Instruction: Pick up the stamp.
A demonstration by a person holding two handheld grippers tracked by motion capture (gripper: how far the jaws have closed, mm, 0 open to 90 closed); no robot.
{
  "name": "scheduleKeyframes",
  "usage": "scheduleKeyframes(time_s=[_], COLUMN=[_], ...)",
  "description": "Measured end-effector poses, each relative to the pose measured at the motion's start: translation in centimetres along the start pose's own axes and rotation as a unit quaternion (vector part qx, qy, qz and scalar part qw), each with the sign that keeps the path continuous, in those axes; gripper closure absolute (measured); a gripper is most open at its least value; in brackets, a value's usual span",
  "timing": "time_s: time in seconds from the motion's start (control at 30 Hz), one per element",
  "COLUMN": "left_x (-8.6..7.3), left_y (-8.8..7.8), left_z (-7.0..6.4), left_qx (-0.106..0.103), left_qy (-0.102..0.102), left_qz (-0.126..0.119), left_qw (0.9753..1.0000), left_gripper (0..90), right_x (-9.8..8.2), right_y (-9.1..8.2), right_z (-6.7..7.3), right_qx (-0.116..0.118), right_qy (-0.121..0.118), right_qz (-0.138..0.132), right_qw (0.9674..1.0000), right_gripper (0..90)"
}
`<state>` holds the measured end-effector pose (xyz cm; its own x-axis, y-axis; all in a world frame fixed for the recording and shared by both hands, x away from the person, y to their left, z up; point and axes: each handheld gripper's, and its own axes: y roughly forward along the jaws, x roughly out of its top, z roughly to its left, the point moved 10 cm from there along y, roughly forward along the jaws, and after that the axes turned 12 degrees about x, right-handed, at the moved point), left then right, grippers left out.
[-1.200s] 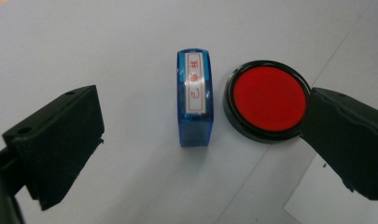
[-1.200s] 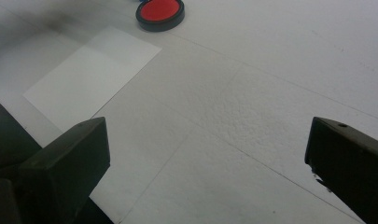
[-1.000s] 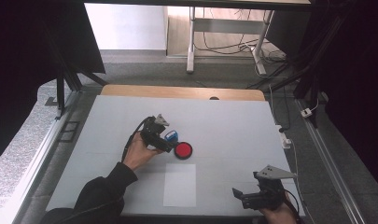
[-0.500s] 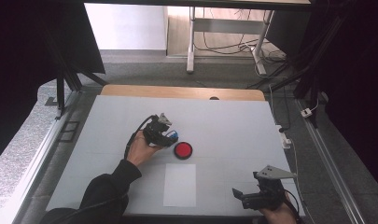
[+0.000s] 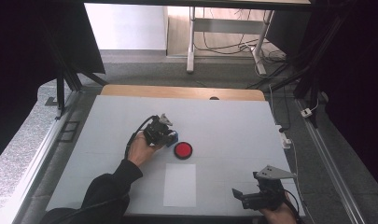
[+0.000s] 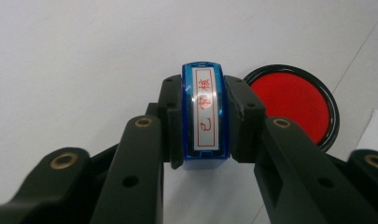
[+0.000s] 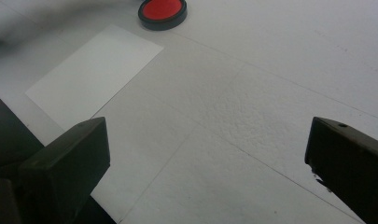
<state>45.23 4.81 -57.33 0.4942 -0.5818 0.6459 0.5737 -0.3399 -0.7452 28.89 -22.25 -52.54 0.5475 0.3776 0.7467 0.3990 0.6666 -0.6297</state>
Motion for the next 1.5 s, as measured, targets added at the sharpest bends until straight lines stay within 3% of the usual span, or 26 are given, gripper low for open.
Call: scheduleKeyframes(time_s=[0.2,0.43,0.67,1.03,1.23,1.5], left_x=[0.0,0.2,0.6,1.2,1.3,1.2], left_y=[-0.1,-1.0,-2.6,-6.1,-7.6,-9.4], left_z=[0.0,0.2,0.4,0.4,0.0,-0.9], left_qx=[-0.001,-0.022,-0.02,-0.033,-0.048,-0.062], left_qy=[0.001,-0.005,0.007,-0.003,-0.01,-0.002], left_qz=[-0.001,0.0,-0.016,-0.042,-0.048,-0.065], left_qw=[1.0,0.9997,0.9996,0.9986,0.9977,0.996], left_gripper=[70.2,70.2,70.2,70.3,70.3,70.2], right_x=[0.0,0.0,0.0,0.1,0.2,0.2], right_y=[0.0,0.0,0.0,0.2,0.3,0.3], right_z=[0.0,0.0,0.0,0.0,0.0,0.0], right_qx=[0.0,0.0,-0.001,0.001,0.002,0.001], right_qy=[0.0,-0.001,-0.002,-0.002,-0.004,-0.001], right_qz=[0.0,0.0,0.001,0.003,0.003,0.002], right_qw=[1.0,1.0,1.0,1.0,1.0,1.0], right_gripper=[0.1,0.1,0.1,0.1,0.1,0.1])
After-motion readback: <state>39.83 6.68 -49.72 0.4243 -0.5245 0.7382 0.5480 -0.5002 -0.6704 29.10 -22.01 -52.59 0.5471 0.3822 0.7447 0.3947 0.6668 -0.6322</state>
